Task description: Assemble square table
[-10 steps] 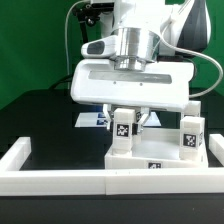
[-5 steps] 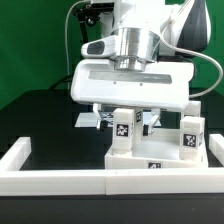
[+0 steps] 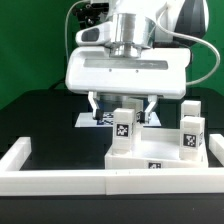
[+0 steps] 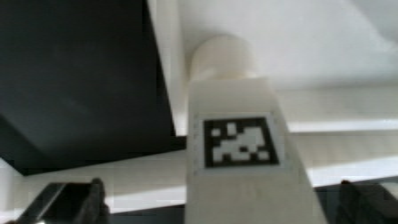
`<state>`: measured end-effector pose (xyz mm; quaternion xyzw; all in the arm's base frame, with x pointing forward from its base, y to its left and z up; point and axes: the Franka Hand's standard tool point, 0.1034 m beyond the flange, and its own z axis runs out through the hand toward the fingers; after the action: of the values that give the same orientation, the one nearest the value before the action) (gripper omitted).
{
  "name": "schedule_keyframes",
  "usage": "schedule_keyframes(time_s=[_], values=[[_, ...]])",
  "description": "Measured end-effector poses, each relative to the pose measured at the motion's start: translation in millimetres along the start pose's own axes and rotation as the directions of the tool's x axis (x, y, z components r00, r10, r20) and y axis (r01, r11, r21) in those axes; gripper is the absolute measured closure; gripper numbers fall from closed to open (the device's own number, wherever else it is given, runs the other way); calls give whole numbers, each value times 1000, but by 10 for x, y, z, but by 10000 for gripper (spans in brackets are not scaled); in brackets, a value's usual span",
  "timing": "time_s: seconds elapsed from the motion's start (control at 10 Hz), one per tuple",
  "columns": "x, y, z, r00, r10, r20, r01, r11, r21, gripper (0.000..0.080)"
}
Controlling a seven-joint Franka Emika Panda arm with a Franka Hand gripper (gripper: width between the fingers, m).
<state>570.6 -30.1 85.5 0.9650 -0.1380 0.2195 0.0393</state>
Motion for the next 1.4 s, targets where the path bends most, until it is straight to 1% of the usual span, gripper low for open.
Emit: schedule_keyframes(time_s=[0.1,0.2,0.5,0.7,1.0,1.1,1.4], values=[[62,22,-55,1000,2,2,-2,1000,7,151],[139,8,-116,1000,12,7,-12,1000,18,151],[81,6,-81,999,12,48,-13,1000,19,151],[59,-13,-43,977,25,213,-33,999,34,151],[23,-2,-19,919,34,394,-54,998,41,151],[58,-16,-4,910,32,412,-55,998,42,151],[41,-26,29,916,30,400,-50,998,39,173]])
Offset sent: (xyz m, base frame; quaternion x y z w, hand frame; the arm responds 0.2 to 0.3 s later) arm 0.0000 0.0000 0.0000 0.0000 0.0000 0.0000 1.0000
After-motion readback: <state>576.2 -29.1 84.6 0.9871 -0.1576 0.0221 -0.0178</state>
